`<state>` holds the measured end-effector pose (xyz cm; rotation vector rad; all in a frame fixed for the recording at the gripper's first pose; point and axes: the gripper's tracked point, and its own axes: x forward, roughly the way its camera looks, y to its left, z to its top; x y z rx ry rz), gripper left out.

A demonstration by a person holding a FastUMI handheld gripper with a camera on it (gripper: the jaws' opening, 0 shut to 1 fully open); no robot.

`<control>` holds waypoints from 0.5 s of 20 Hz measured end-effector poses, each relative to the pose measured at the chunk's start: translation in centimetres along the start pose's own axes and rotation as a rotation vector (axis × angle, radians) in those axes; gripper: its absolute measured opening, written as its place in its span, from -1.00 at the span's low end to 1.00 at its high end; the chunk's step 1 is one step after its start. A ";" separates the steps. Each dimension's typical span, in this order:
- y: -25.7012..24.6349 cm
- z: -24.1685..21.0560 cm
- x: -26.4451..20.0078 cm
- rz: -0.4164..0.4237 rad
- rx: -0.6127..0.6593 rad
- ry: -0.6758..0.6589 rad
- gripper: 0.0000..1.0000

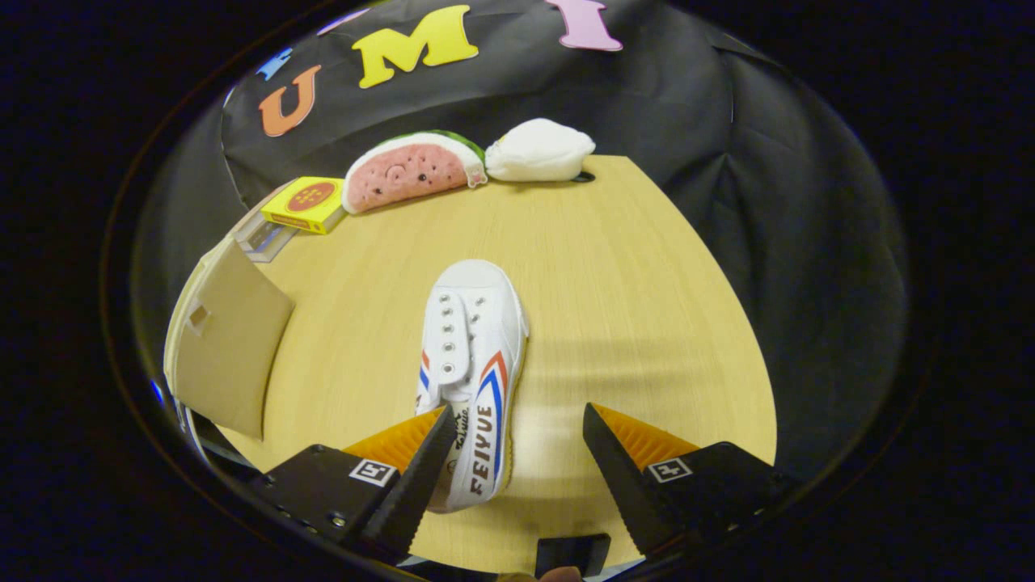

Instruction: Open the storage box then place both shoes into the box .Put the left shoe in first, then the right shoe, with the right side of both shoes facing outward in a uniform manner.

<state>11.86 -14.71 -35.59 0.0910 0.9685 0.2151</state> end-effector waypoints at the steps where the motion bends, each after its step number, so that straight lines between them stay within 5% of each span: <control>1: -0.2 0.1 0.6 -0.005 -0.003 0.017 0.93; 4: 0.3 0.2 1.6 0.035 0.011 0.060 0.89; 7: 0.9 0.3 1.8 0.072 0.003 0.089 0.39; 8: 1.5 0.4 1.4 0.112 0.020 0.100 0.37; 9: 1.9 0.1 1.8 0.125 0.048 0.129 -0.05; 10: 1.7 0.6 1.5 0.119 0.079 0.131 -0.24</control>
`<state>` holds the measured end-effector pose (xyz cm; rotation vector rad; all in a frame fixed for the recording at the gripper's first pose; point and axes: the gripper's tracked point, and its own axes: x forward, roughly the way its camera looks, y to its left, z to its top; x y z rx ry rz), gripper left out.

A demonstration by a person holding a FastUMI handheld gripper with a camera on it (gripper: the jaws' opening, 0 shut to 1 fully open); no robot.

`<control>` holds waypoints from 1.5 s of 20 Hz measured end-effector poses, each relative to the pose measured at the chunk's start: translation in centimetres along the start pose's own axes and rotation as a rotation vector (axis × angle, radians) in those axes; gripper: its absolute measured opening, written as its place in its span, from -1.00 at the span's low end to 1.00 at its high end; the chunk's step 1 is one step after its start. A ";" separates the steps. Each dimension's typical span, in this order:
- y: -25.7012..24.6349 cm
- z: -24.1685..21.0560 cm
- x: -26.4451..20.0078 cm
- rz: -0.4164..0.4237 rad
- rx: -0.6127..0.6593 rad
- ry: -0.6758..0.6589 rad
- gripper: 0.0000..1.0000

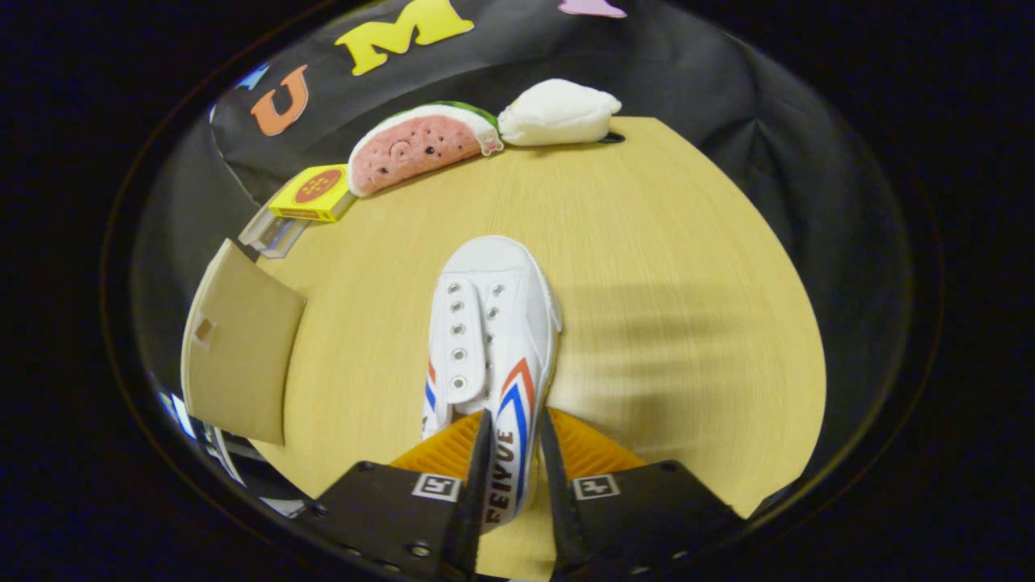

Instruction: Open the storage box then place both shoes into the box .Put the left shoe in first, then the right shoe, with the right side of both shoes facing outward in a uniform manner.

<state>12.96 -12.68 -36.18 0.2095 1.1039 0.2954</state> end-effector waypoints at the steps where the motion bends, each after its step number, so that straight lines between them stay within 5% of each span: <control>1: -0.1 -0.1 0.4 0.010 0.041 0.008 -0.42; 5: 0.0 -0.1 -0.7 0.035 0.142 0.019 -1.00; 15: 5.9 -1.5 -7.4 0.020 0.096 -0.037 -1.00; 25: 26.1 1.6 -16.0 0.119 0.123 -0.195 -1.00; 30: 35.6 1.8 -16.0 0.129 0.061 -0.239 -1.00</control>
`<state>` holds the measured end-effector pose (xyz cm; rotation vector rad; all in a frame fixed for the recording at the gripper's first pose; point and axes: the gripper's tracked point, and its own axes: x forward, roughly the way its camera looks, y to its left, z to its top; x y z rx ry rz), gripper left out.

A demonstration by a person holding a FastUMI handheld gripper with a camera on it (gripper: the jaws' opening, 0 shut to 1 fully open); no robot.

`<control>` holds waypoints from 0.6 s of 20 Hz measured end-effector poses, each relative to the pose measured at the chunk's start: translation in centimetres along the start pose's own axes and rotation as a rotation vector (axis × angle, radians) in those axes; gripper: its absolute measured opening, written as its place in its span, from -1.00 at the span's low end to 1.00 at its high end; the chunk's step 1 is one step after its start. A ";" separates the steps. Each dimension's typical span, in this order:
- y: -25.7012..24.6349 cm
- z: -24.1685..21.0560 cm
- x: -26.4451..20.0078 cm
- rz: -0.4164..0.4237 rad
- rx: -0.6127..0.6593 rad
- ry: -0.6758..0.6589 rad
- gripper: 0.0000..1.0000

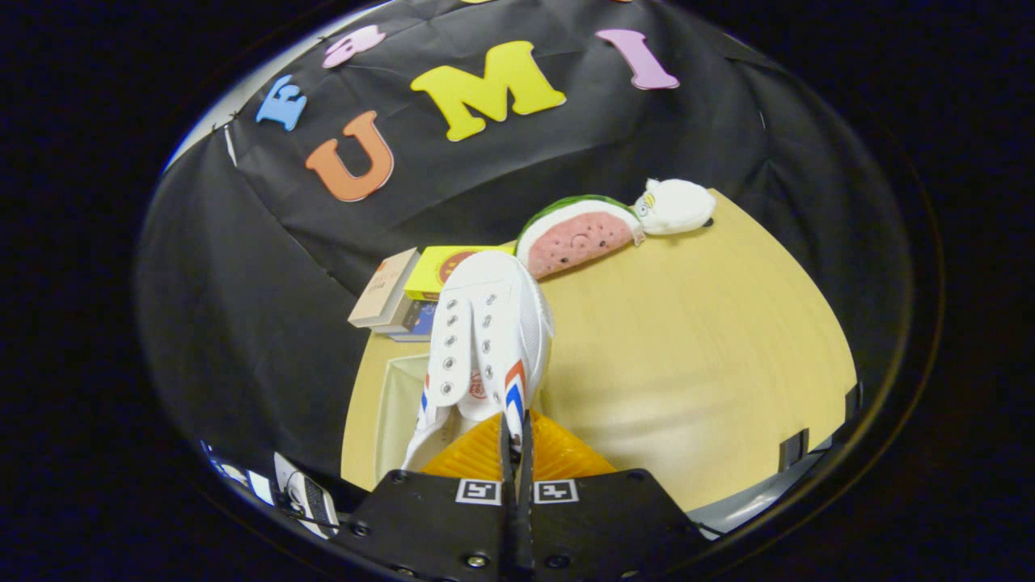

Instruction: Open the storage box then place both shoes into the box .Put the left shoe in first, then the right shoe, with the right side of both shoes facing outward in a uniform manner.

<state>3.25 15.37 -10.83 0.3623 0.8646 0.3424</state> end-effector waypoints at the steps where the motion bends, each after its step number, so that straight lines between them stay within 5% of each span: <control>1: 1.3 -0.4 0.6 0.000 -0.011 0.001 -1.00; 12: 3.7 -6.5 7.3 -0.114 -0.124 0.008 -1.00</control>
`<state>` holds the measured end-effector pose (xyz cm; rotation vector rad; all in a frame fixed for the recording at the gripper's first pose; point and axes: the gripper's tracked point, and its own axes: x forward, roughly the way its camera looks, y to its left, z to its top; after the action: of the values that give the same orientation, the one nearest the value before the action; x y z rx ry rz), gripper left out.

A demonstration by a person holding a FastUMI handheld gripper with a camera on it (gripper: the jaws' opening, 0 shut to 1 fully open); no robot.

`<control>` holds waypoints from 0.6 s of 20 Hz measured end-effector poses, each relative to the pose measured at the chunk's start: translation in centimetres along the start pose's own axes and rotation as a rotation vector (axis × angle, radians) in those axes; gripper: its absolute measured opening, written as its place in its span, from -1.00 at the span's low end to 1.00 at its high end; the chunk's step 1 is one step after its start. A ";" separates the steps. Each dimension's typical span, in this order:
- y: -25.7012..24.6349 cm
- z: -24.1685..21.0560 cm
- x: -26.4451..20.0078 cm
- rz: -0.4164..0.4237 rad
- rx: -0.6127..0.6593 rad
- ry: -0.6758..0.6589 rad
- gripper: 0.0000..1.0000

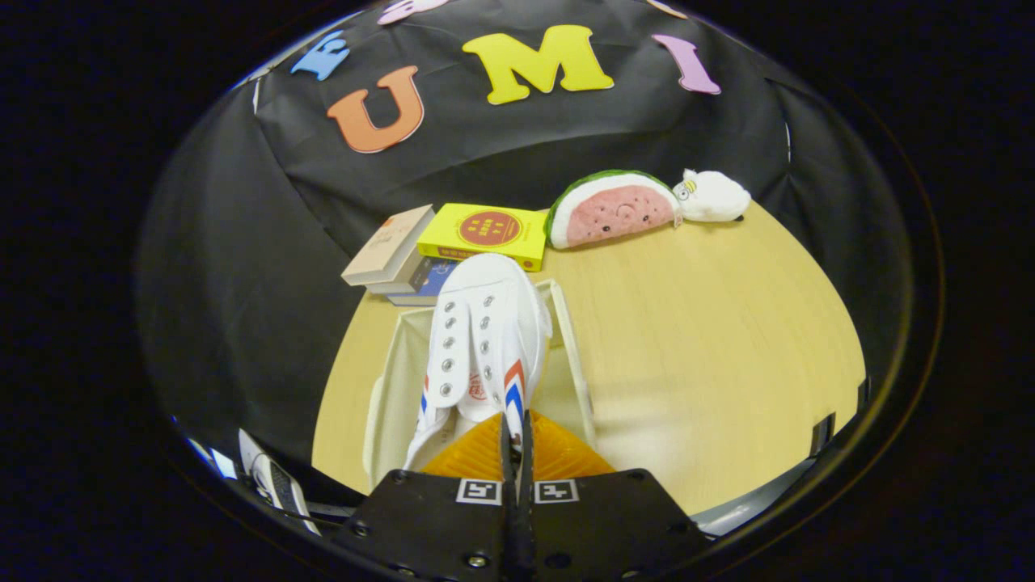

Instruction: Open the storage box then place both shoes into the box .Put the left shoe in first, then the right shoe, with the right side of both shoes facing outward in a uniform manner.

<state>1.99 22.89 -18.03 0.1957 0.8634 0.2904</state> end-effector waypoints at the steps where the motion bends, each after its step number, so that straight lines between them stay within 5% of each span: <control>1: -0.3 -0.3 0.4 -0.017 -0.025 -0.007 -1.00; 9: -0.6 -2.9 2.2 -0.014 -0.026 0.014 -0.99; 10: 0.2 -3.0 1.9 0.029 -0.017 0.010 -0.89; 11: 0.2 -2.6 1.7 0.032 -0.021 -0.011 -0.39; 12: 0.4 -2.1 1.3 0.031 -0.041 -0.033 -0.13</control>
<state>1.10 23.76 -20.16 0.1755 0.8219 0.3323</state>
